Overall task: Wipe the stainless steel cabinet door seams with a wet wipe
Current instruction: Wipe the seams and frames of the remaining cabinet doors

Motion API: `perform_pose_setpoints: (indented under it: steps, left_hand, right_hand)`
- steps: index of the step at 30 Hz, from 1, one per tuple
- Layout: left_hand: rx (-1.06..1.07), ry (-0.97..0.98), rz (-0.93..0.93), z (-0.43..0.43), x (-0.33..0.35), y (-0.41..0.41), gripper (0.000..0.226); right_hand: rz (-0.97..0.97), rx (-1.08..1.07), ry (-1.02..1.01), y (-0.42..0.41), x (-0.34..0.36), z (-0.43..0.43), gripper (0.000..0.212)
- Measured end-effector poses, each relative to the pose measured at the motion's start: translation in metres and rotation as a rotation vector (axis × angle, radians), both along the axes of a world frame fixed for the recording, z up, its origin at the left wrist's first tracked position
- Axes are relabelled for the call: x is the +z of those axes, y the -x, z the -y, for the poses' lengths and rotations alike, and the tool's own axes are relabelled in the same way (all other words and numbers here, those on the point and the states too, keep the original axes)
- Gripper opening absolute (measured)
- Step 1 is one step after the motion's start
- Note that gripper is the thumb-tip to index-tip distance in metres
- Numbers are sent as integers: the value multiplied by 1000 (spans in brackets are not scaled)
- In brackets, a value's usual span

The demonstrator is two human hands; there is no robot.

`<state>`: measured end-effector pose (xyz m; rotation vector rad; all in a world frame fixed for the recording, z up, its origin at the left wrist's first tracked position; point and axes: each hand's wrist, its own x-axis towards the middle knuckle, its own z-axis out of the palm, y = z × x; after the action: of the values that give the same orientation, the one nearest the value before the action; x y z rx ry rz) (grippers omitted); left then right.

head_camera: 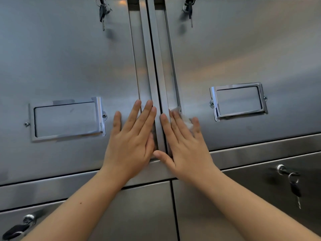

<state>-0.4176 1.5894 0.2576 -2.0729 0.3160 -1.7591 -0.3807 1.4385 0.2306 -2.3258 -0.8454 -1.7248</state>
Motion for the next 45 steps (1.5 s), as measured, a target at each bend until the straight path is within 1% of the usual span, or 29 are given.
perform_pose_setpoints:
  steps: [6,11,17,20,27,29,33,36,39,42,45]
  left_hand:
    - [-26,25,5,1,0,-1,55]
    - [-6,2,10,-1,-1,-2,55]
    - [-23,23,-12,1,-2,1,55]
    - [-25,26,-9,1,-2,1,55]
    - [-27,19,4,0,-2,-1,55]
    - [-26,17,7,0,-2,-2,55]
    - [-29,18,8,0,-3,-2,55]
    - [-35,21,8,0,-3,-2,55]
    - [-40,25,7,1,-3,-2,55]
    - [-42,26,1,0,-3,-2,55]
    - [-41,28,-6,0,-3,-2,55]
  right_hand:
    - [57,-65,1,-6,34,-3,69]
    - [51,2,-31,-6,-3,-5,70]
    - [90,-81,40,-6,-7,2,71]
    - [100,-80,27,-7,-12,2,70]
    - [228,4,19,-14,-30,9,61]
    - [264,-23,45,-14,-34,12,60]
    - [321,-150,84,-10,-41,17,60]
    - [281,-177,62,-3,-45,14,63]
    - [196,-176,18,7,-54,5,67]
    - [100,-118,-12,14,-63,-3,72]
    - [-23,-67,-43,19,-54,-9,76]
